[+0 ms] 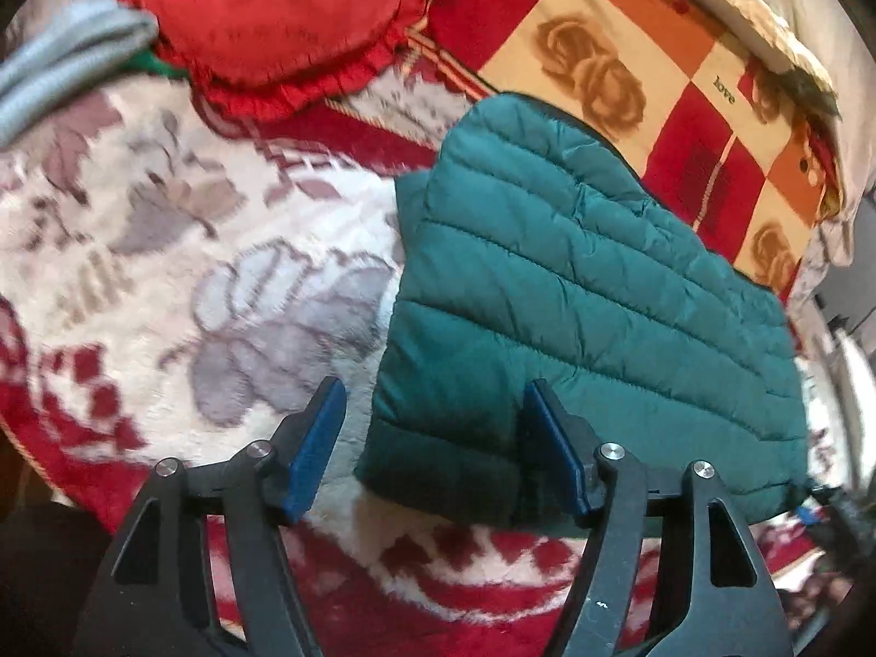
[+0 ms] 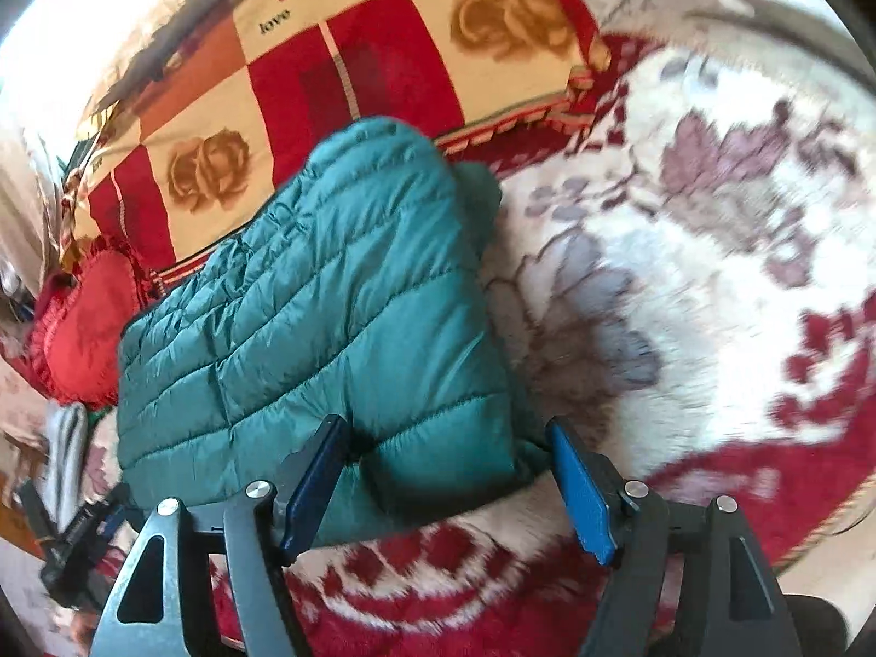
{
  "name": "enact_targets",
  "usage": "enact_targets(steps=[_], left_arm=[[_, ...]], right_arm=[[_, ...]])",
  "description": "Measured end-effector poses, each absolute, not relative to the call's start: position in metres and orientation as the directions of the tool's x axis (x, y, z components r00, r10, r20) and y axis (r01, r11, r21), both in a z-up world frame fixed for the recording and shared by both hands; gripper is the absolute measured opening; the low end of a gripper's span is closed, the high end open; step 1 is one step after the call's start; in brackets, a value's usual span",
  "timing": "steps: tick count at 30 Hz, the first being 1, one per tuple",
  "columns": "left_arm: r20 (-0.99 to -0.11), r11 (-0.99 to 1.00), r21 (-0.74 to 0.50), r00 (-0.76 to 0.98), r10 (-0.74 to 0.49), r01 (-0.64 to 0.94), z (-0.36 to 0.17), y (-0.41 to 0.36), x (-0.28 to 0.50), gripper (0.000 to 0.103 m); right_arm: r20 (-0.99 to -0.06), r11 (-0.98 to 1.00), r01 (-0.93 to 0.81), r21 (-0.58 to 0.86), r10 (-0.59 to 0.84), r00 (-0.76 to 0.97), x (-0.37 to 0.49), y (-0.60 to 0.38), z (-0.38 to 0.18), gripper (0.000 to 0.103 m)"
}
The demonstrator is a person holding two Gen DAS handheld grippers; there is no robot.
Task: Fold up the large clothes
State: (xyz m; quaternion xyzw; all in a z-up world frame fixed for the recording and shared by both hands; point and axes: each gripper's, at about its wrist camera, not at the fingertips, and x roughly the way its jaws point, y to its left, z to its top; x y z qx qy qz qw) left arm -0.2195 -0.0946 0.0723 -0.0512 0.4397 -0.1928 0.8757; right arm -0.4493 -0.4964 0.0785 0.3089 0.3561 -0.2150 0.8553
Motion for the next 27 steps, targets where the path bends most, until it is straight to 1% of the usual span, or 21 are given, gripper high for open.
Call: enact_targets(steps=[2,5,8,10,12,14,19,27], left_arm=[[-0.744,0.929,-0.217,0.566,-0.356,0.299,0.078,-0.098,-0.23,0.068],[-0.734,0.928,-0.211,0.577,-0.358,0.307,0.082,-0.101,-0.239,0.068],[-0.714,0.928,-0.205,0.601,-0.36,0.311,0.089,-0.104,-0.251,0.068],[-0.7,0.93,-0.189,0.621,-0.352,0.314,0.094,-0.107,-0.262,0.068],[-0.688,0.932,-0.167,0.638,-0.345,0.323,0.099,-0.112,-0.27,0.068],[-0.68,0.931,-0.148,0.649,-0.341,0.333,0.103,-0.115,-0.277,0.068],[-0.654,0.927,-0.114,0.675,-0.34,0.356,0.111,-0.12,-0.293,0.068],[-0.645,0.918,-0.116,0.674,-0.36,0.379,0.113,-0.124,-0.303,0.068]], right_arm=[[-0.73,0.737,0.588,0.334,-0.193,0.656,-0.457,-0.486,0.092,0.072],[-0.702,0.76,0.582,0.289,-0.245,0.668,-0.463,-0.466,0.106,0.085],[-0.672,0.796,0.556,0.24,-0.277,0.687,-0.459,-0.442,0.117,0.086],[-0.651,0.829,0.529,0.18,-0.303,0.696,-0.453,-0.418,0.125,0.087],[-0.628,0.851,0.506,0.14,-0.318,0.71,-0.446,-0.398,0.129,0.092],[-0.604,0.872,0.479,0.103,-0.328,0.726,-0.438,-0.379,0.133,0.102],[-0.587,0.893,0.447,0.047,-0.337,0.736,-0.427,-0.355,0.136,0.102],[-0.6,0.907,0.416,0.062,-0.299,0.742,-0.417,-0.34,0.132,0.102]])
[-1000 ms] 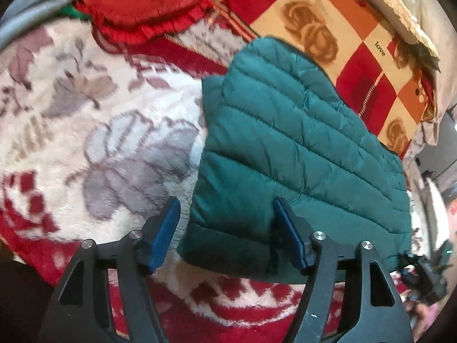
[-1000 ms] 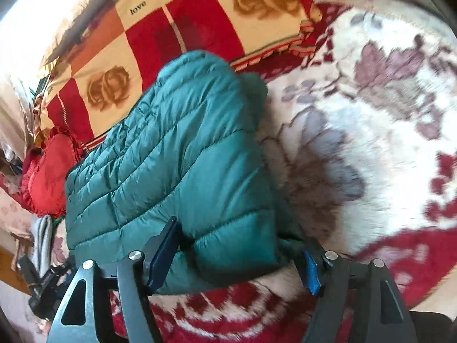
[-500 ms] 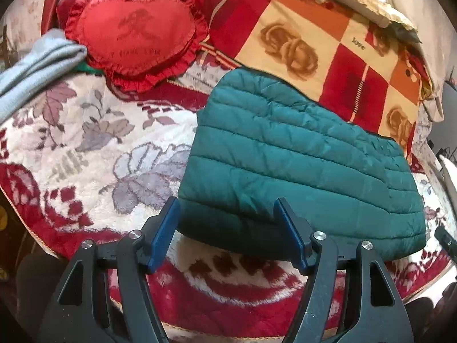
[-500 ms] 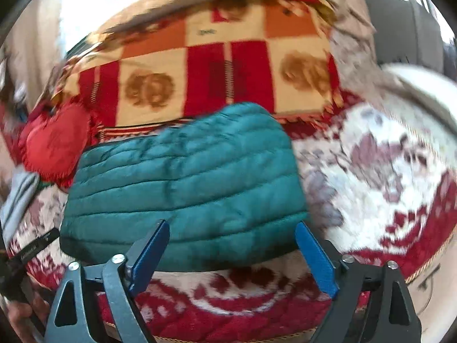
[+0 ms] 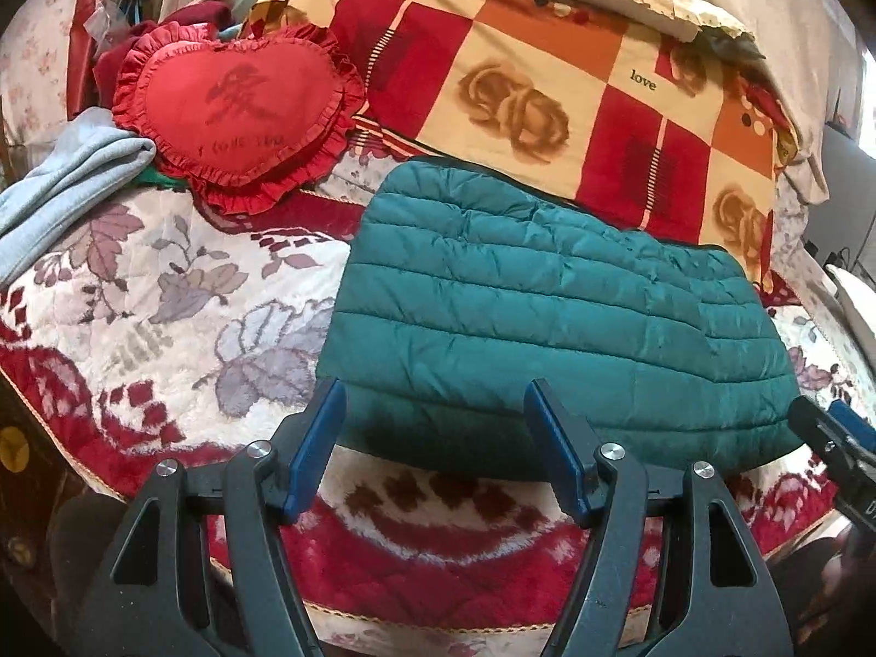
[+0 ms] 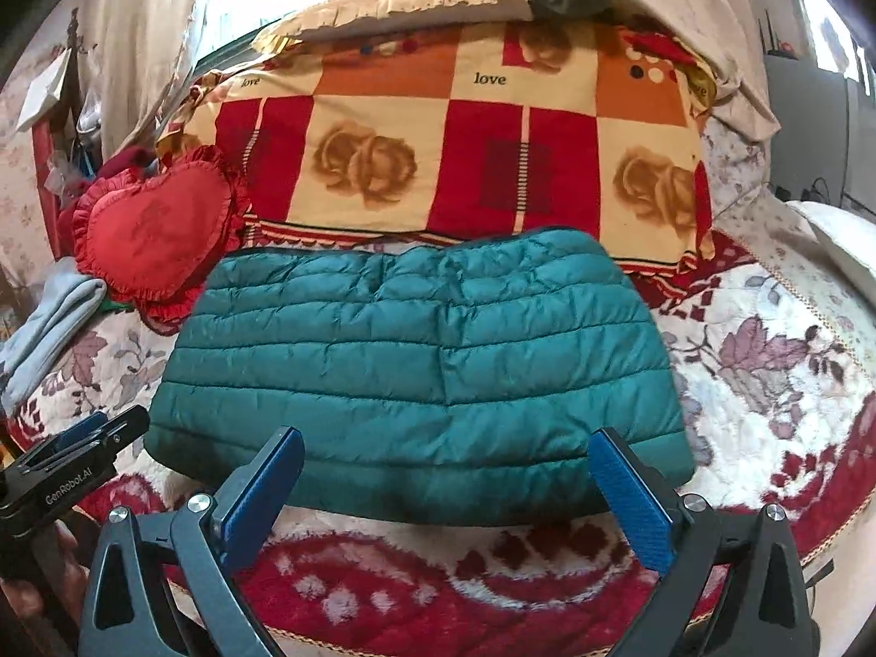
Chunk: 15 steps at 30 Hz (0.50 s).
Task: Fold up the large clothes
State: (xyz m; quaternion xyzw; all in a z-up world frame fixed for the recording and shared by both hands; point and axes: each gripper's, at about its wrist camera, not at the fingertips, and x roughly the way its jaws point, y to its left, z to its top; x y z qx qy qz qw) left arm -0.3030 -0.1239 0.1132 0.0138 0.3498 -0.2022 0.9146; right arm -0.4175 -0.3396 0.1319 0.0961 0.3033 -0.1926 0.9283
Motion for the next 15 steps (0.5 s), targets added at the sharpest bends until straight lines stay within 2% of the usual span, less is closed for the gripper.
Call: enact_targets(steps=[15], left_arm=[[-0.643,0.918,-0.083,0.683,-0.347,0.388,0.11,-0.133,-0.306,0.068]], right_arm=[[-0.605,0.912,0.407,0.05,-0.296,0.739,-0.405,-0.322,0.126,0.103]])
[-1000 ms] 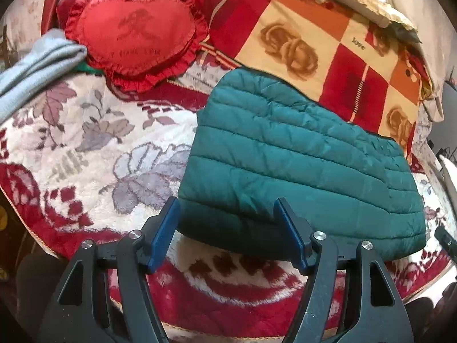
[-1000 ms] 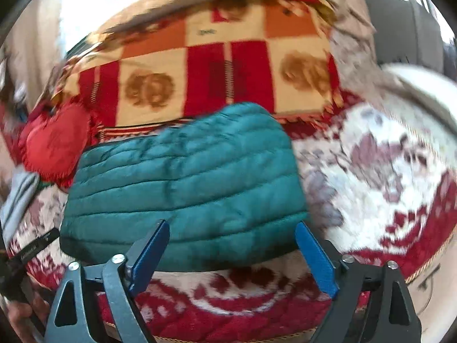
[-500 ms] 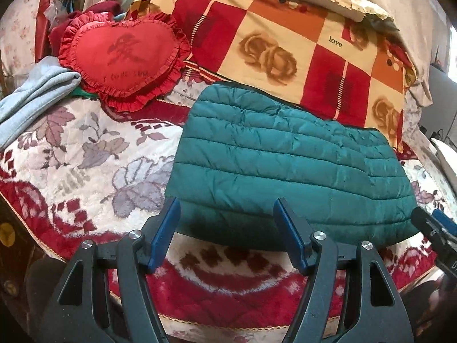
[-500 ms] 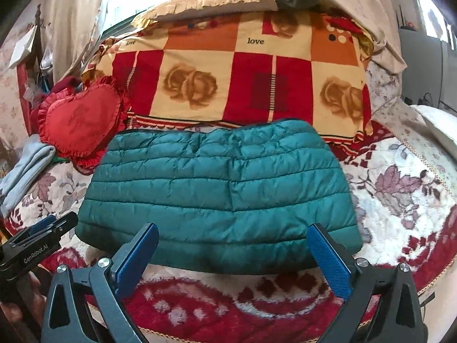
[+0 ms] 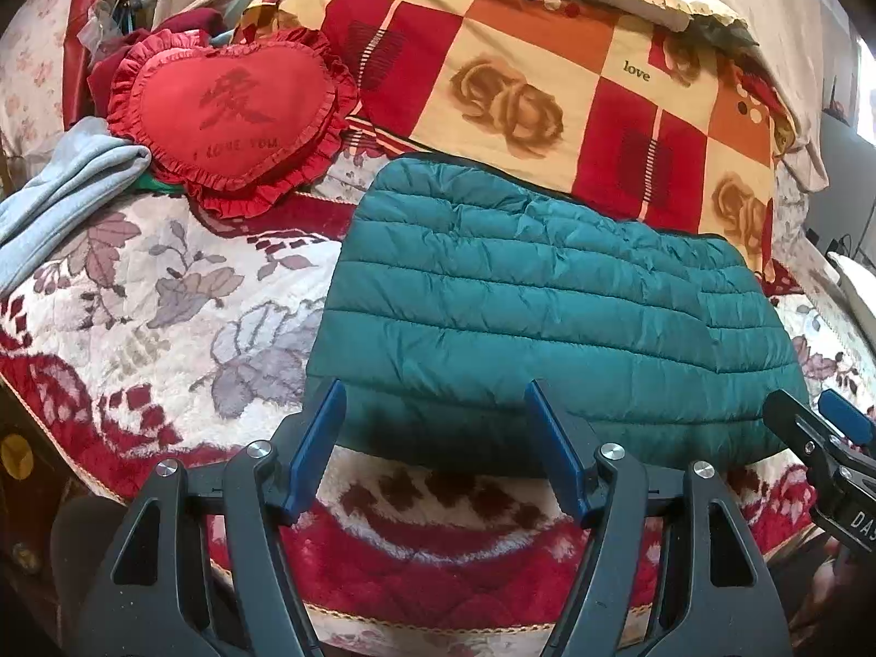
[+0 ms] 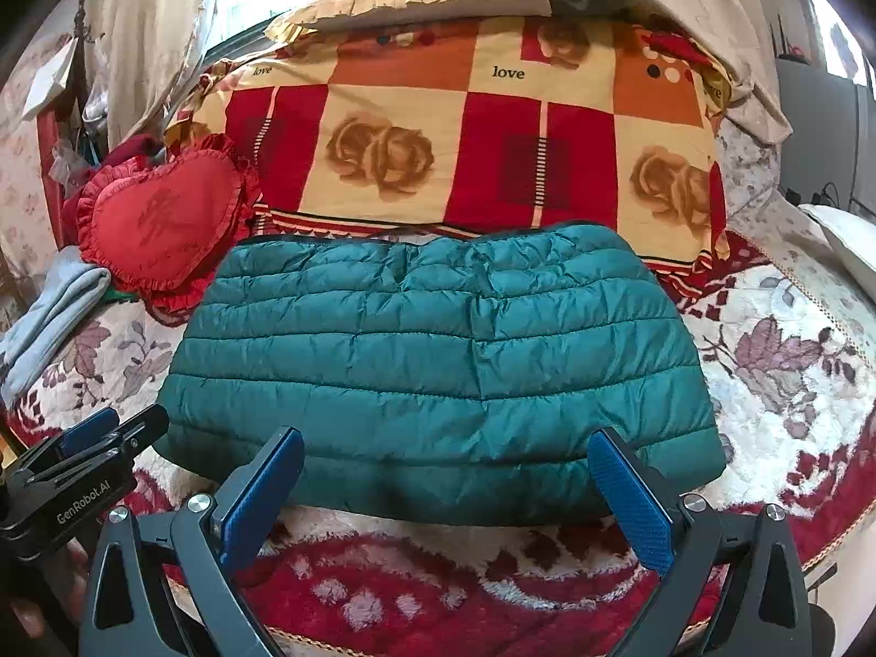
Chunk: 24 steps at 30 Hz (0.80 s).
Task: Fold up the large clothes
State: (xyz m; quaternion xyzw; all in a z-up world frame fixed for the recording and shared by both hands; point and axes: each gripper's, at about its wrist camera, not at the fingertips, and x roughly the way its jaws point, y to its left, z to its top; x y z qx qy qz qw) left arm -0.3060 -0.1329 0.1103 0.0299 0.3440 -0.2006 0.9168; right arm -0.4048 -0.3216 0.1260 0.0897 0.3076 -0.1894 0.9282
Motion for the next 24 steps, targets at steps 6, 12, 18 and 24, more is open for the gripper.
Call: enact_targets(steps=[6,12,18,24], left_arm=[[-0.632,0.913,-0.057,0.694,-0.346,0.403,0.112,-0.137,-0.309,0.068],[-0.616,0.909,-0.031,0.708,-0.345,0.417,0.116,-0.141,-0.313,0.068],[-0.598,0.916,-0.001,0.734,-0.323,0.402,0.119,-0.142,-0.315,0.068],[-0.606,0.915,0.004,0.729,-0.318,0.403,0.118,-0.144,-0.313,0.068]], right_arm=[[-0.604,0.908,0.414,0.056,-0.299,0.738,-0.404,-0.326,0.128,0.103],[-0.608,0.907,0.419,0.049,-0.306,0.733,-0.403,-0.328,0.128,0.103],[-0.606,0.901,0.43,0.052,-0.314,0.731,-0.403,-0.33,0.129,0.103],[-0.606,0.901,0.431,0.044,-0.319,0.728,-0.402,-0.33,0.129,0.103]])
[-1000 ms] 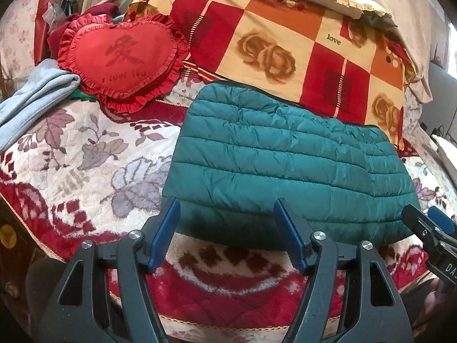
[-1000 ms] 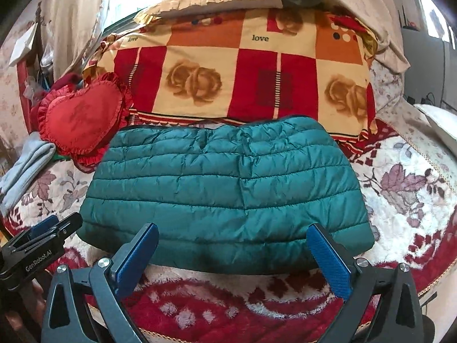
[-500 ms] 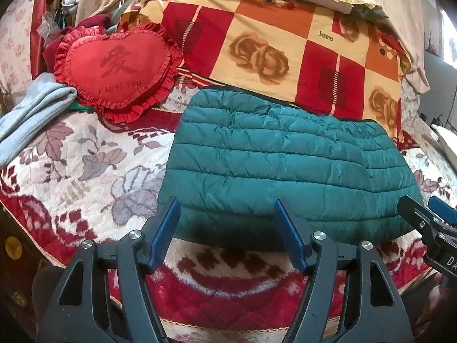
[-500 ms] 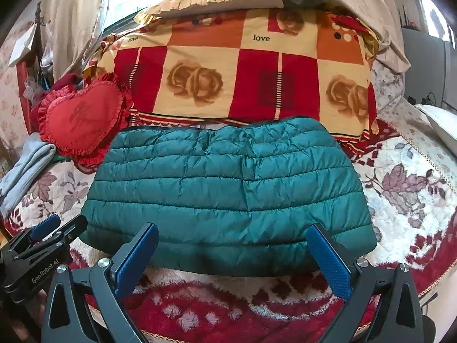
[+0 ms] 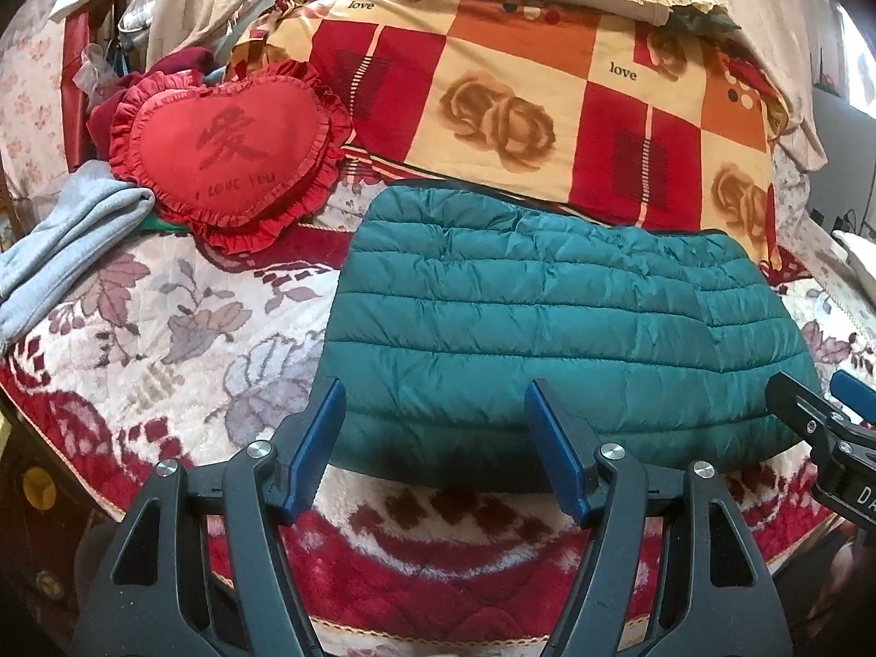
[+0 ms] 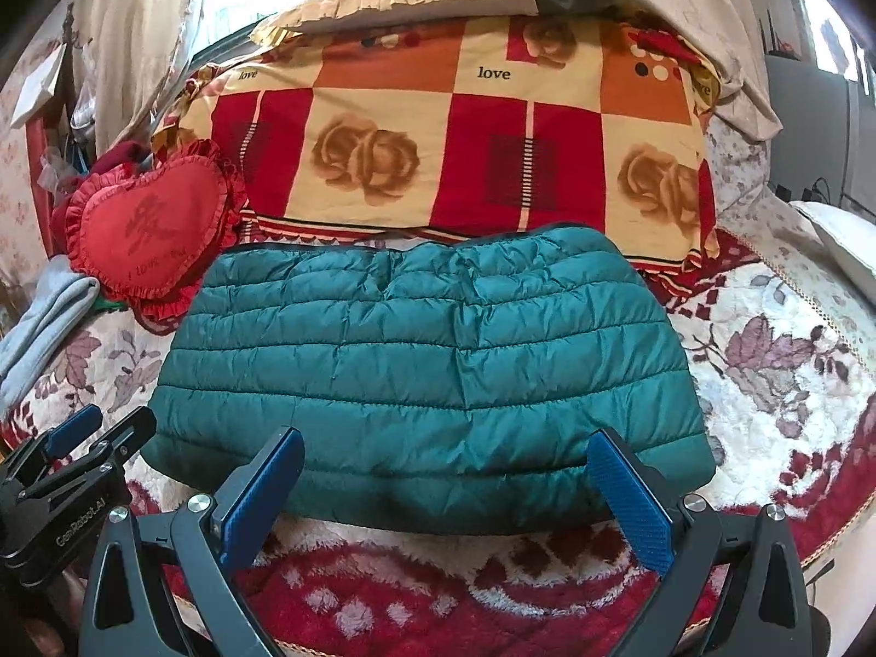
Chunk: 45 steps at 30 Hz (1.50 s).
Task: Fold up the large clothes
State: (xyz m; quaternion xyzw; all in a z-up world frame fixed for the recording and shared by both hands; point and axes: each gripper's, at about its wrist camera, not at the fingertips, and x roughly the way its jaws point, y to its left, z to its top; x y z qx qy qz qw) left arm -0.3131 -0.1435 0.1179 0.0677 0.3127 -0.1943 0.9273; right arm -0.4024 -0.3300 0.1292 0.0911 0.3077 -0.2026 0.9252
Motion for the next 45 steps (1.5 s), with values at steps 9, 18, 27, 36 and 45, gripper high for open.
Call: enact_targets(steps=[9,18,27,36,45], left_arm=[[-0.613,0.914,0.005,0.723,-0.318,0.406,0.119,-0.147,-0.305,0.068],[-0.617,0.907,0.013,0.717,-0.324,0.42,0.119,-0.154,-0.299,0.068],[-0.621,0.905,0.007,0.711,-0.329,0.424,0.12,-0.157,-0.292,0.068],[-0.618,0.903,0.015,0.715,-0.329,0.429,0.119,-0.161,-0.289,0.068],[-0.607,0.906,0.024,0.726,-0.322,0.423,0.117,-0.162,-0.285,0.068]], right_arm=[[-0.606,0.901,0.433,0.034,-0.326,0.726,-0.401,-0.33,0.13,0.103],[-0.607,0.902,0.431,0.023,-0.33,0.723,-0.395,-0.333,0.13,0.103],[-0.615,0.903,0.43,0.026,-0.325,0.719,-0.389,-0.335,0.129,0.103],[-0.615,0.904,0.427,0.026,-0.322,0.72,-0.383,-0.336,0.13,0.103],[-0.625,0.904,0.426,0.023,-0.319,0.712,-0.377,-0.338,0.126,0.103]])
